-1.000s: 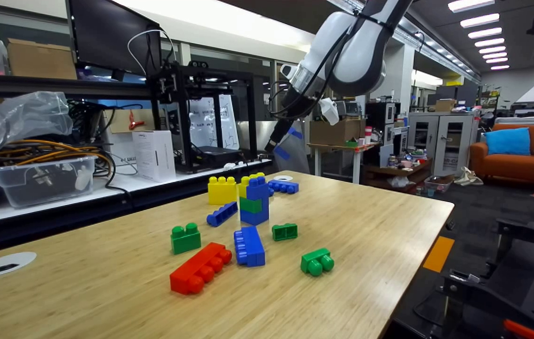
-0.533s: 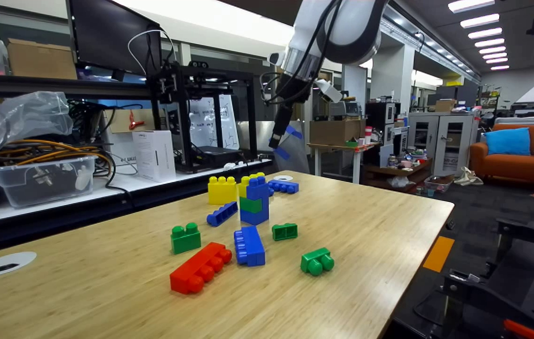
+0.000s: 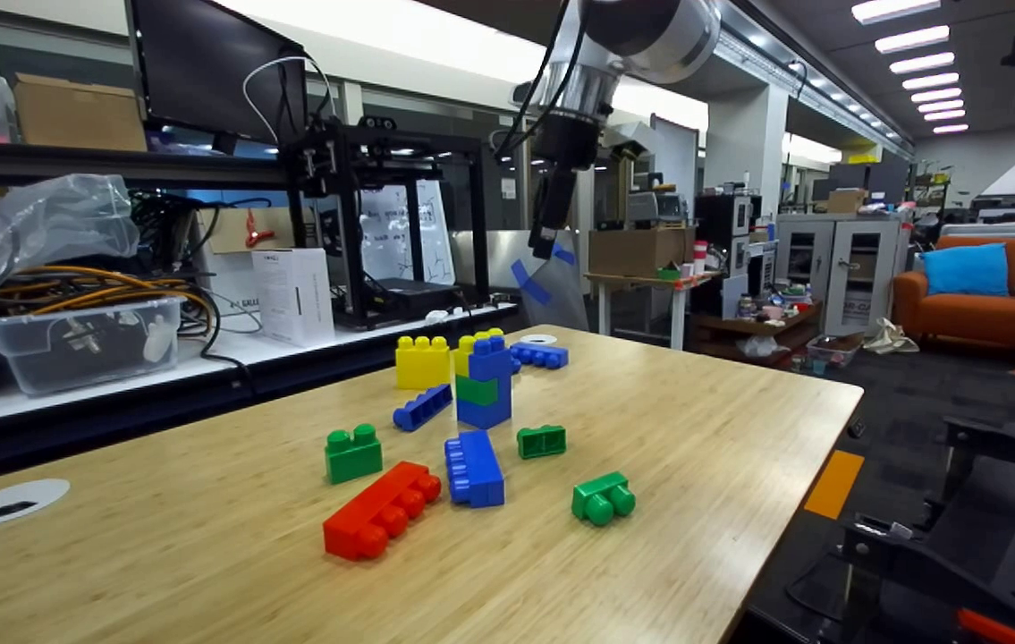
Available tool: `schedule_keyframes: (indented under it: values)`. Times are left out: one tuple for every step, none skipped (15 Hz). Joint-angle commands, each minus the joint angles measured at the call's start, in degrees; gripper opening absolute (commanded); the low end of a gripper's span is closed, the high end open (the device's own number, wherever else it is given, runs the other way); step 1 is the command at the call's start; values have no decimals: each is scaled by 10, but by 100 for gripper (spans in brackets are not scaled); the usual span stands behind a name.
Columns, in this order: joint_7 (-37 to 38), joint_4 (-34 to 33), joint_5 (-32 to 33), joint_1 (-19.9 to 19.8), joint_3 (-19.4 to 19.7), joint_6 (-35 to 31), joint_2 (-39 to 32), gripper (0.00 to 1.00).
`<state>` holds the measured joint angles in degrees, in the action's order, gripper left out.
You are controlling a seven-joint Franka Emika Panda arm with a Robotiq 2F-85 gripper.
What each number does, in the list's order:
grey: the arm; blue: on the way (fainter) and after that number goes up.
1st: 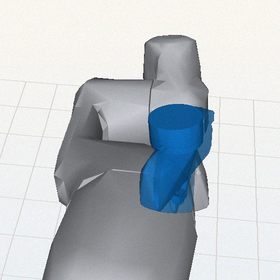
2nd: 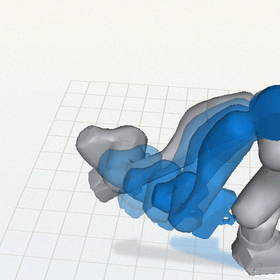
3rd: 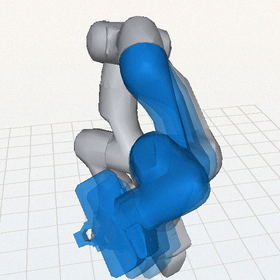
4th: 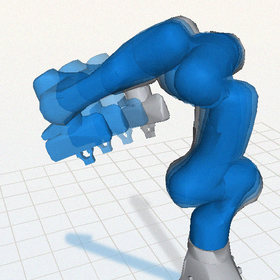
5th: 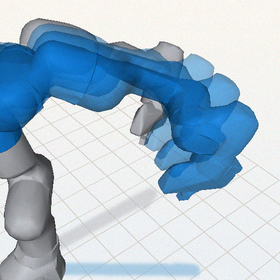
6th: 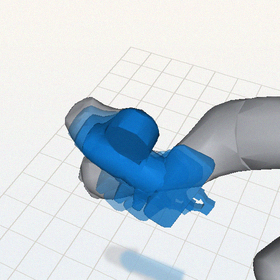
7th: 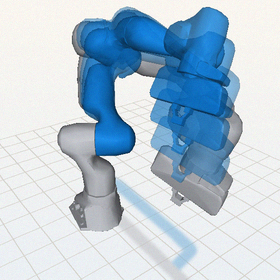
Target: Move the block tower to the right and add one more blue block on top
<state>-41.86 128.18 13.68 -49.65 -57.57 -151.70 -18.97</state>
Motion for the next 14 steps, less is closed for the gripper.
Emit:
schedule_keyframes:
  values:
    - [-75, -16, -45, -57, -51, 78, 4, 100]
    - [-94, -21, -55, -69, -63, 101, 4, 100]
    - [-145, -22, -116, -31, -21, 108, 31, 100]
    - [-151, -25, -142, -29, -17, 115, 39, 100]
    - [-147, -21, -179, -19, -2, 107, 55, 100]
    - [-128, -15, -211, -4, 17, 92, 72, 100]
    - [-105, -11, -244, 15, 39, 77, 85, 100]
    - [-93, -12, -274, 37, 62, 73, 95, 100]
    - [-78, -7, -296, 65, 93, 60, 104, 100]
    - [-59, -7, -315, 97, 126, 55, 113, 100]
    - [-33, -2, -323, 134, 165, 45, 121, 100]
    - [1, -1, -322, 173, 205, 49, 127, 100]
    - [40, 3, -311, 215, 248, 46, 130, 100]
    - [83, 7, -294, 258, 294, 49, 135, 100]
